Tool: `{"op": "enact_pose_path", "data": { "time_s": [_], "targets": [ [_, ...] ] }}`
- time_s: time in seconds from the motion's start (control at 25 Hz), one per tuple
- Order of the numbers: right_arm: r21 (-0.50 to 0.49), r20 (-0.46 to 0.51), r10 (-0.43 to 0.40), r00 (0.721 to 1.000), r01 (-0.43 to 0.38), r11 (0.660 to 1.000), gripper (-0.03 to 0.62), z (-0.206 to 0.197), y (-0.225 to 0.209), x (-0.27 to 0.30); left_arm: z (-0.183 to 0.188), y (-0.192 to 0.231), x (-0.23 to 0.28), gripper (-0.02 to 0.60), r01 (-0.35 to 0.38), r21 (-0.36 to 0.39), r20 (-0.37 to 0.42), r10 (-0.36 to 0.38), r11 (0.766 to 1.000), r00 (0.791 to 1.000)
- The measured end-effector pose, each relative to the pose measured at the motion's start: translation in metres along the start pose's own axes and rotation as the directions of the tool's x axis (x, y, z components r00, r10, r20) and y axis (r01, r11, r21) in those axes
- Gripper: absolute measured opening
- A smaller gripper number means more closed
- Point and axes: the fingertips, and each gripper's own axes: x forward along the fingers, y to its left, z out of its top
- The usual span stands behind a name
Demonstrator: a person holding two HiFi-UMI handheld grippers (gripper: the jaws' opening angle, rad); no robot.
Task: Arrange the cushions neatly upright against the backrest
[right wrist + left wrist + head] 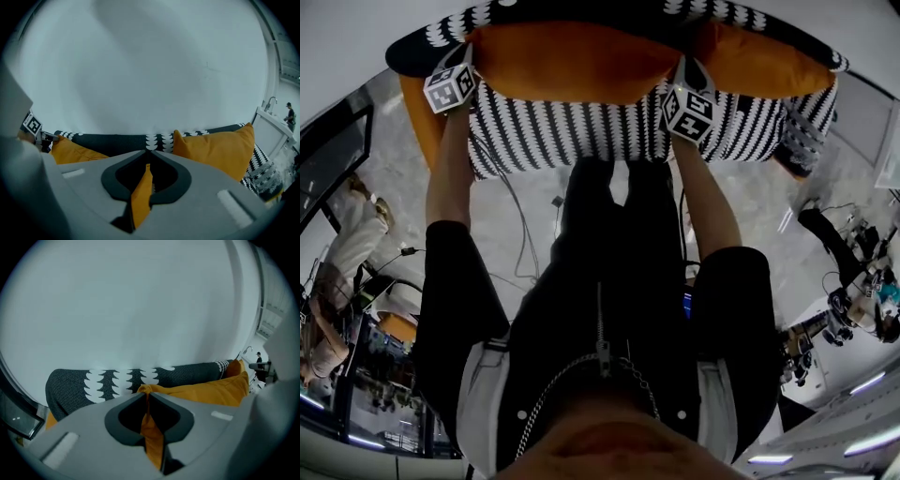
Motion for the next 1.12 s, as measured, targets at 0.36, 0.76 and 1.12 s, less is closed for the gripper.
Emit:
{"op": "enact_pose_path", "data": {
  "time_s": [0.36,0.76,1.12],
  "targets": [
    [0.135,-0.073,0.048,0.996,-0.038,0.99,0.17,-0.025,-0.011,0.024,0.0,-0.004,0.001,0.034,0.016,0.009,-0.002,-0.016,1.0,1.0],
    [0.064,-0.15,0.108,0.983,-0.1,0.993,0.037,-0.031,-0.004,0.034,0.004,-0.01,-0.001,0.031,0.011,0.004,0.009,-0.011,1.0,1.0],
    [0.025,-0.145,0.124,0.982,-0.122,0.992,0.032,-0.03,0.0,0.017,0.002,-0.015,-0.041,0.029,0.015,-0.023,0.072,-0.013,1.0,0.997]
  ]
}}
